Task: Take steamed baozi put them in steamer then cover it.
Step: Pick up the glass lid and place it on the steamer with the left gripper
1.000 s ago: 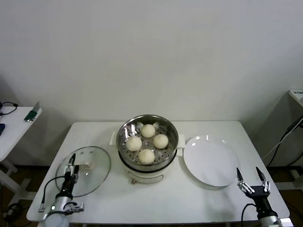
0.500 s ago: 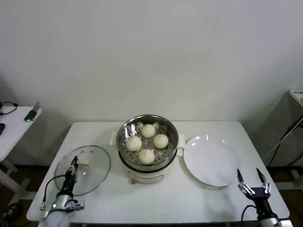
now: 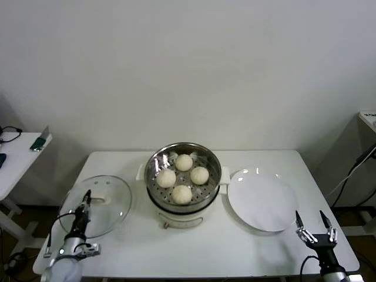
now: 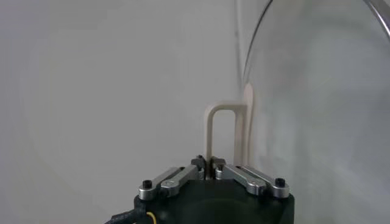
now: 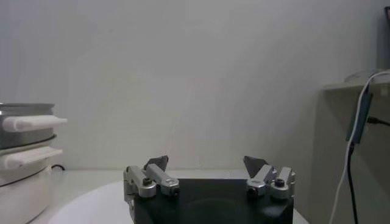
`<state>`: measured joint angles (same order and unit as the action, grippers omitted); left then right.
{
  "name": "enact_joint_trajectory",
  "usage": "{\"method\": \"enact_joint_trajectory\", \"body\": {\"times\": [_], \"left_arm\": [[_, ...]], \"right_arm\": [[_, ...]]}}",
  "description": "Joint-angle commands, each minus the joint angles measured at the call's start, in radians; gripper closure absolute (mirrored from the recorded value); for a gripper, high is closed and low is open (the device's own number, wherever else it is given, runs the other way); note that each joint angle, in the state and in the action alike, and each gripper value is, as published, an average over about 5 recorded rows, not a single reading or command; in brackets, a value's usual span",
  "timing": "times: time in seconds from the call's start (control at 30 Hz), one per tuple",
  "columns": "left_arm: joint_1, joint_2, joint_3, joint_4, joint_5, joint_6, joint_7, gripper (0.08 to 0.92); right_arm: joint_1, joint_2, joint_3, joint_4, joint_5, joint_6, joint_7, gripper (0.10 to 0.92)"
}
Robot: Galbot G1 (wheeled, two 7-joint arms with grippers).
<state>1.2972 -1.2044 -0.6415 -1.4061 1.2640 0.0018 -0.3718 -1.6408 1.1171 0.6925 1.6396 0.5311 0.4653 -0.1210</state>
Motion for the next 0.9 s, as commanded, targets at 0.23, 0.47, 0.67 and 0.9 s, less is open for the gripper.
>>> {"method": "enact_joint_trajectory", "body": {"times": [0.23, 0.47, 0.67, 0.9], "left_arm": [[0.079, 0.184, -0.018, -0.594, -0.343, 0.339, 0.342, 0.858], [-0.01, 0.182, 0.133, -0.717, -0.228, 0.51, 0.439, 0.858], [-0.101, 0.126, 0.335, -0.783, -0.073, 0.626, 0.561, 0.858], [-0.178, -0.006, 0.547, -0.781, 0.129, 0.69, 0.693, 0.858]], "right_arm": [[0.002, 0.014, 0.007, -0.009, -0.059, -0.036, 0.049, 0.203], [0.008, 0.027, -0.003, -0.007, -0.086, -0.043, 0.054, 0.203], [0.015, 0.034, -0.01, -0.008, -0.1, -0.044, 0.059, 0.203], [0.032, 0.04, -0.024, -0.022, -0.103, -0.04, 0.068, 0.203]]}}
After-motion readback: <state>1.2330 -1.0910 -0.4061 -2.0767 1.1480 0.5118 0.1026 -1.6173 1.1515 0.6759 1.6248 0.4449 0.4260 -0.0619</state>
